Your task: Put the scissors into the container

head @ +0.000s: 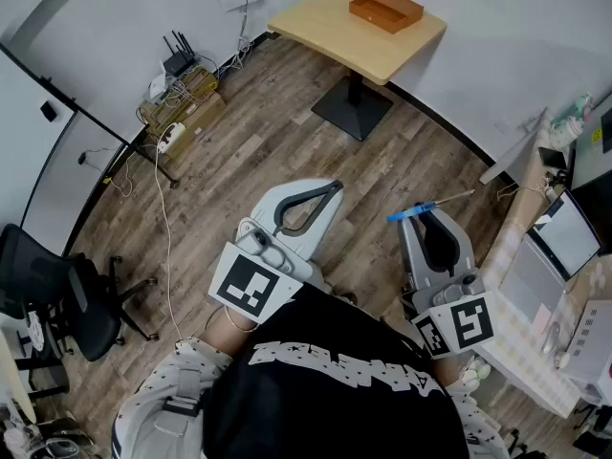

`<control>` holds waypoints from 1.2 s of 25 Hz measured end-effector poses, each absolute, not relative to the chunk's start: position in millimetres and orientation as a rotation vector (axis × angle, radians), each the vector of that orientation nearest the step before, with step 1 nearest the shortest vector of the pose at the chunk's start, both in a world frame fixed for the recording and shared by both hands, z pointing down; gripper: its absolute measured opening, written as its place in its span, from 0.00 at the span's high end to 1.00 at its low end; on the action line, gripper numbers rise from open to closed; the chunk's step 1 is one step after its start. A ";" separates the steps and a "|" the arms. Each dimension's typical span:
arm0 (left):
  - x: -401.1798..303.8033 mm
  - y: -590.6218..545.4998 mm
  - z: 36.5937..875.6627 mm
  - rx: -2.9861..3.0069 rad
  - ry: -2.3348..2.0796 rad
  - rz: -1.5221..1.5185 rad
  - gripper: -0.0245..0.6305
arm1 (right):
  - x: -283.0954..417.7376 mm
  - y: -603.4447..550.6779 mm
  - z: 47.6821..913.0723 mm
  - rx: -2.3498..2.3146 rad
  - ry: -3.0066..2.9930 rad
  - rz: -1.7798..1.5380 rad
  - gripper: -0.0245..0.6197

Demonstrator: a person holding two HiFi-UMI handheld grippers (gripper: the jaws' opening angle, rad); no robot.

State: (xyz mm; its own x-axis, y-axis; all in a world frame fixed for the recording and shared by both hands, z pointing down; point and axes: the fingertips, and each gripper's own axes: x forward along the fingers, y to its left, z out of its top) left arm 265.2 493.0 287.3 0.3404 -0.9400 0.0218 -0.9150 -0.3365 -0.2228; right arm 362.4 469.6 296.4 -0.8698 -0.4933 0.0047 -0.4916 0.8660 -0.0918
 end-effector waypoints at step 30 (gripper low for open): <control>66.6 344.7 279.9 -2.493 1.560 -0.139 0.96 | 180.7 325.2 279.2 -1.018 2.943 -0.137 0.80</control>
